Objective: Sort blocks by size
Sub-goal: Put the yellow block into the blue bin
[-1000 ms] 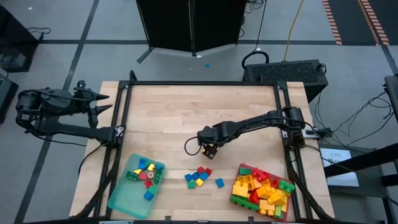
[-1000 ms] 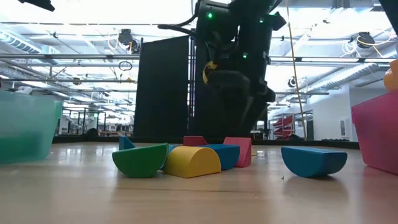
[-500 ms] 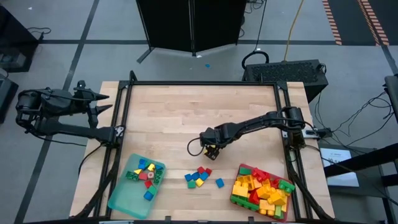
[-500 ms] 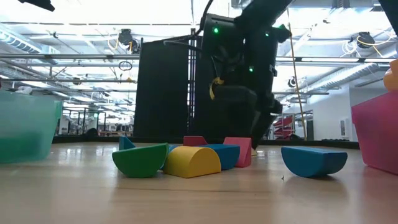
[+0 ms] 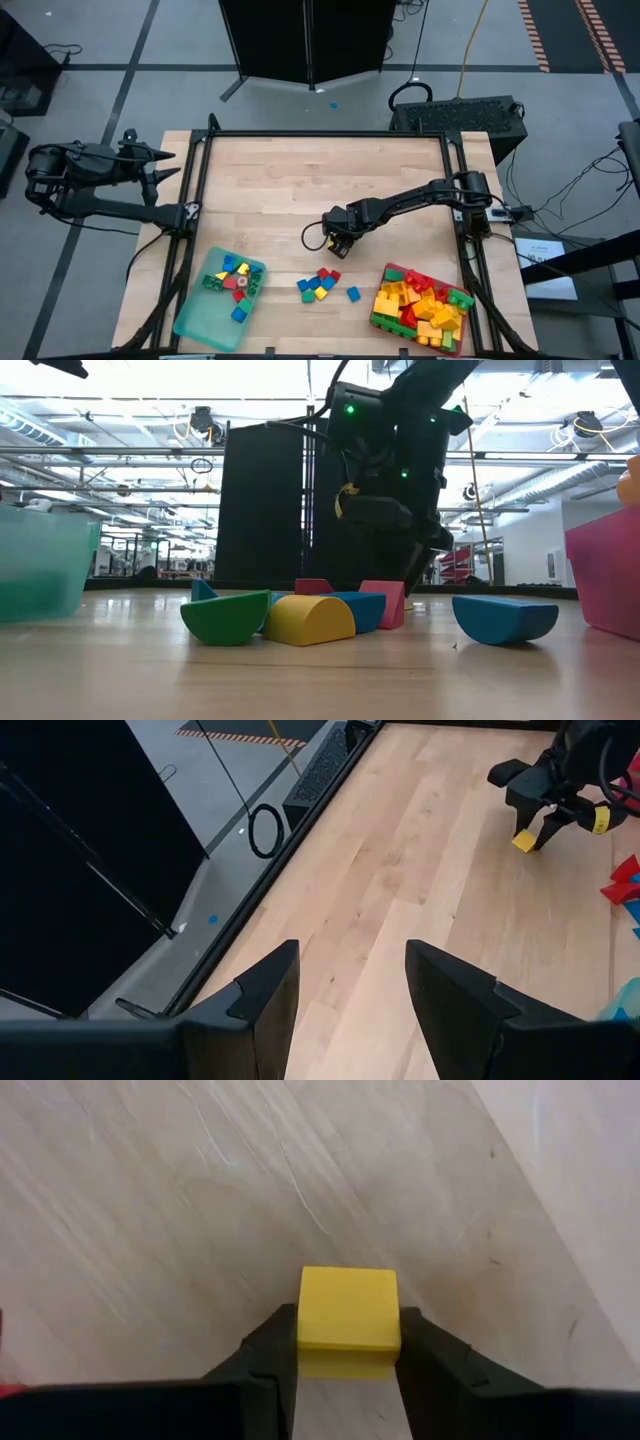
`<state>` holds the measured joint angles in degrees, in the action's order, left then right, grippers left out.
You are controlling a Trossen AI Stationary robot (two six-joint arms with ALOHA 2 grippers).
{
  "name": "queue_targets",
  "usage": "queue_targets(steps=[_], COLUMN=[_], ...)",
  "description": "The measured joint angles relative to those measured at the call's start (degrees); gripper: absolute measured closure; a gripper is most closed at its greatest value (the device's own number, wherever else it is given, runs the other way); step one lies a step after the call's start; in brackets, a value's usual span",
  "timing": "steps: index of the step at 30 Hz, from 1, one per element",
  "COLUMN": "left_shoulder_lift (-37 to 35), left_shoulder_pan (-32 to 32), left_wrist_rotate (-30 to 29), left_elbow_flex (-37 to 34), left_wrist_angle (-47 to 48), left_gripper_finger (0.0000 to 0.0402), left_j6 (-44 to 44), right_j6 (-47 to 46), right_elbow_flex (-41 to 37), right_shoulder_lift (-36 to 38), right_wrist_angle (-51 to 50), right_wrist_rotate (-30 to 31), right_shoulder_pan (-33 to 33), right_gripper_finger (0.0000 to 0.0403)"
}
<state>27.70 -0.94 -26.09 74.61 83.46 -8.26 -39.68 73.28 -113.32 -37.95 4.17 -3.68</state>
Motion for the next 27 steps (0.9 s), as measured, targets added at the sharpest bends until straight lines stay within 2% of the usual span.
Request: queue_targets(steps=[6,11,13,19,23,27], left_shoulder_lift=[0.0,0.0,0.0,0.0,0.0,0.0], left_shoulder_pan=[0.0,0.0,0.0,0.0,0.0,0.0], left_wrist_rotate=[0.0,0.0,0.0,-0.5,-0.9,-1.0], left_elbow_flex=[0.0,0.0,0.0,0.0,0.0,0.0], left_wrist_angle=[0.0,0.0,0.0,0.0,0.0,0.0], left_gripper_finger=[0.0214,0.0214,0.0214,0.0214,0.0214,0.0214], left_j6=[-0.3,-0.3,-0.3,-0.3,-0.4,-0.5], right_j6=[-0.1,1.4,2.3,10.3,15.7,17.2], right_elbow_flex=[2.1,9.6,12.3,17.6,26.6,42.2], right_shoulder_lift=[-0.3,-0.3,-0.3,-2.1,-9.7,-21.3], right_wrist_angle=[-0.5,2.9,9.0,38.4,41.3,38.9], right_wrist_rotate=[0.0,0.2,0.2,-0.2,-8.1,-19.7], right_shoulder_pan=[0.0,0.0,-0.1,-1.5,-1.7,-1.7], right_gripper_finger=[0.0292,0.0292,0.0292,0.0292,0.0292,0.0292])
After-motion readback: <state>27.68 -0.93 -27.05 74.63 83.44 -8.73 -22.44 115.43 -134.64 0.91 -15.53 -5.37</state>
